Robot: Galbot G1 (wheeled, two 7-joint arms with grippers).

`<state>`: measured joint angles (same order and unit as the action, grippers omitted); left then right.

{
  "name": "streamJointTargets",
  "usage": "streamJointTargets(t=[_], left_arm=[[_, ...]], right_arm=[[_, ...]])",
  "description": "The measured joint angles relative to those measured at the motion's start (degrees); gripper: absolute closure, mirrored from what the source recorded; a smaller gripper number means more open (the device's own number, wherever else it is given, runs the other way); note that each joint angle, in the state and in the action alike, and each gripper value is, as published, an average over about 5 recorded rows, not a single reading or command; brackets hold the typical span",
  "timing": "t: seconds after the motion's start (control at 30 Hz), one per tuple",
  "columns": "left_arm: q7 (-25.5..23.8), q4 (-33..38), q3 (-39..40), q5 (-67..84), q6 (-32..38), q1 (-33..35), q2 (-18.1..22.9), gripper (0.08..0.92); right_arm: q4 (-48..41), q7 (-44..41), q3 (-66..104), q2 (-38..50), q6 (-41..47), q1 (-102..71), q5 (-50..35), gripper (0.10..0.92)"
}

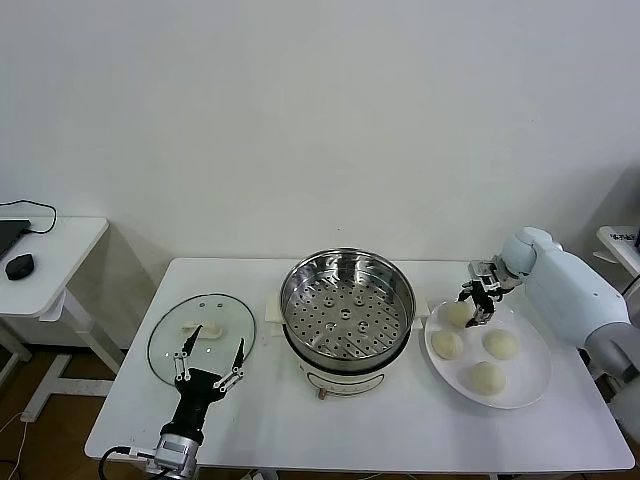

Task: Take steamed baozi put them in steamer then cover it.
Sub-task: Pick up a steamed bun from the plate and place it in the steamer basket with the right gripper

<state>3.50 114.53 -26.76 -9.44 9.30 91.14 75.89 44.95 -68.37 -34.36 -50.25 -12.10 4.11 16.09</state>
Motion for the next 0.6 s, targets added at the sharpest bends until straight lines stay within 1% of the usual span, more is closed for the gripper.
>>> streamJointTargets(t=[0.27,0.43,0.6], left_arm=[[0.1,0.6,0.1,0.0,0.0,0.2,-0.1,0.177],[0.1,0.9,0.0,0.2,0.2,0.3,-0.1,0.177],[0.2,1.1,-0.2,0.6,0.5,0.4,-0.2,0.177]], right_arm=[[9.6,-2.4,-7.0,0.6,-8.7,9.9,-3.3,0.330],[14.5,-3.5,-11.5,-1.2,-14.2,15.9,-5.0,0.333],[18.8,-4.3,-14.6,-4.1,-18.7,19.6,-4.8,0.338]])
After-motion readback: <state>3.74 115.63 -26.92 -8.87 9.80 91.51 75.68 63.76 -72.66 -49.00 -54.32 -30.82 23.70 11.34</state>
